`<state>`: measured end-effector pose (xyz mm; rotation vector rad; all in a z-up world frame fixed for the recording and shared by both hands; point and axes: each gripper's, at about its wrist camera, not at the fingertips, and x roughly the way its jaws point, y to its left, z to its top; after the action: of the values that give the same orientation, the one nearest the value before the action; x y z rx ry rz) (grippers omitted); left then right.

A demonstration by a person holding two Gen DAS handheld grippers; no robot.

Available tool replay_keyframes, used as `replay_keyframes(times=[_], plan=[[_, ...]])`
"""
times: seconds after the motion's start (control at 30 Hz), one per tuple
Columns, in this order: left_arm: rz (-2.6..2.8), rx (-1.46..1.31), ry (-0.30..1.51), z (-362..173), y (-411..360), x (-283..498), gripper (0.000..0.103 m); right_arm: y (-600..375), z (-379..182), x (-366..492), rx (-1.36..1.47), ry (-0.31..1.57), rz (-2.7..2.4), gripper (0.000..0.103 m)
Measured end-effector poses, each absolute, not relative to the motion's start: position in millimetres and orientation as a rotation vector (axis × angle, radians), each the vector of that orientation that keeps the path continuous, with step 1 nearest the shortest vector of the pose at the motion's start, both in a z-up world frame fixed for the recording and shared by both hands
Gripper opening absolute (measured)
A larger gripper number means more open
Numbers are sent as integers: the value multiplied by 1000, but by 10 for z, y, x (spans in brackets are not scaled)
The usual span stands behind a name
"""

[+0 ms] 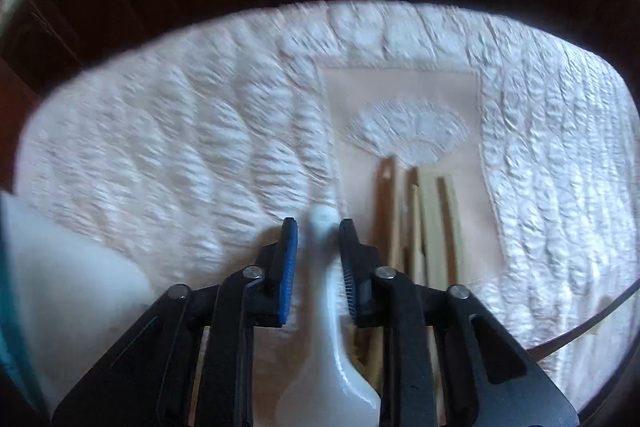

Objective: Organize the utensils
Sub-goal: 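Lift the white spoon with the left tool while the right tool lifts the metal spoon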

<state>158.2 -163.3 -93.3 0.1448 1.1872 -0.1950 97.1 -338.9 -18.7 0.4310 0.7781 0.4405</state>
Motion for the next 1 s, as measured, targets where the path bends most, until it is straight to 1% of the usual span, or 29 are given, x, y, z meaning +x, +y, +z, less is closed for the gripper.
replay_keyframes(times=[0.1,0.17,0.37,0.5,0.63,0.73,0.87,1.0], plan=[[-209,125,1152,-884,-1587,1539,12,-3355,-117,940,421,768,447,2],[-232,83,1125,-747,-1493,1455,12,-3335,-60,913,415,760,449,2],[-296,-37,1039,-120,-1130,1070,12,-3190,206,845,386,716,476,2],[-328,-78,940,386,-833,783,12,-2970,412,833,352,689,518,2],[-315,-157,839,887,-332,684,12,-2681,625,877,333,653,580,2],[-263,-192,764,1124,12,702,12,-2374,767,968,319,631,627,2],[-197,-247,724,1126,386,852,12,-1932,930,1116,309,606,691,2],[-130,-248,669,1020,566,946,12,-1529,940,1271,282,610,715,2]])
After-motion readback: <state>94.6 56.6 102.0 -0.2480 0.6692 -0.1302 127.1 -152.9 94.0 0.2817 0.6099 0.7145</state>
